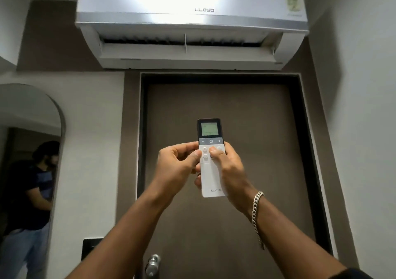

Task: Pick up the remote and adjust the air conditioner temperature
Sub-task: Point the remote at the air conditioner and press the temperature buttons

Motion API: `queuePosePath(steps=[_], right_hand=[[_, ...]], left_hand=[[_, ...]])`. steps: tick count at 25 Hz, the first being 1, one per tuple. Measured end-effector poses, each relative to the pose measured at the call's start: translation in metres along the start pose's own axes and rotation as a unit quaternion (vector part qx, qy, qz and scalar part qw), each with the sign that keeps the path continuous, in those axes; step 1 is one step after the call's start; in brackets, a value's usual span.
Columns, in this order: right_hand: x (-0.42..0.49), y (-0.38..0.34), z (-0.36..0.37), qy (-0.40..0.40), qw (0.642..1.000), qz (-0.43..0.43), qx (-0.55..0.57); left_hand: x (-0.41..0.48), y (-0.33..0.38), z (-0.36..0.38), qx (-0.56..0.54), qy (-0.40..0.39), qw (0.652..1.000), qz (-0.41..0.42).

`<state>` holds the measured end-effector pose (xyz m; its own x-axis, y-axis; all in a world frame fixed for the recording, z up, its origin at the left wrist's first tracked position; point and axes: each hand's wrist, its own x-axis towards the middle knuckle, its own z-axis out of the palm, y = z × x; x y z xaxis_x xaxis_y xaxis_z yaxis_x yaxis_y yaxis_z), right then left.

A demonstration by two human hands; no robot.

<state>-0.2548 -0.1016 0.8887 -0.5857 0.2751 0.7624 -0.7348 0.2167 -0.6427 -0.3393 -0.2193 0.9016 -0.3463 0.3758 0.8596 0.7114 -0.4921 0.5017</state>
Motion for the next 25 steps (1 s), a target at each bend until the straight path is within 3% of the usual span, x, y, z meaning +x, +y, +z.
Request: queuePosePath(steps=[6,25], right_hand=[[-0.005,-0.002,0.002,0.012,0.999,-0.039,-0.012],[-0.004,0.007,-0.009,0.016,0.999,-0.037,-0.009]], left_hand=[[-0.001,0.004,0.002,-0.016,-0.004,1.000,-0.005],[-0.004,0.000,0.012,-0.033,-0.009,0.999,-0.026]])
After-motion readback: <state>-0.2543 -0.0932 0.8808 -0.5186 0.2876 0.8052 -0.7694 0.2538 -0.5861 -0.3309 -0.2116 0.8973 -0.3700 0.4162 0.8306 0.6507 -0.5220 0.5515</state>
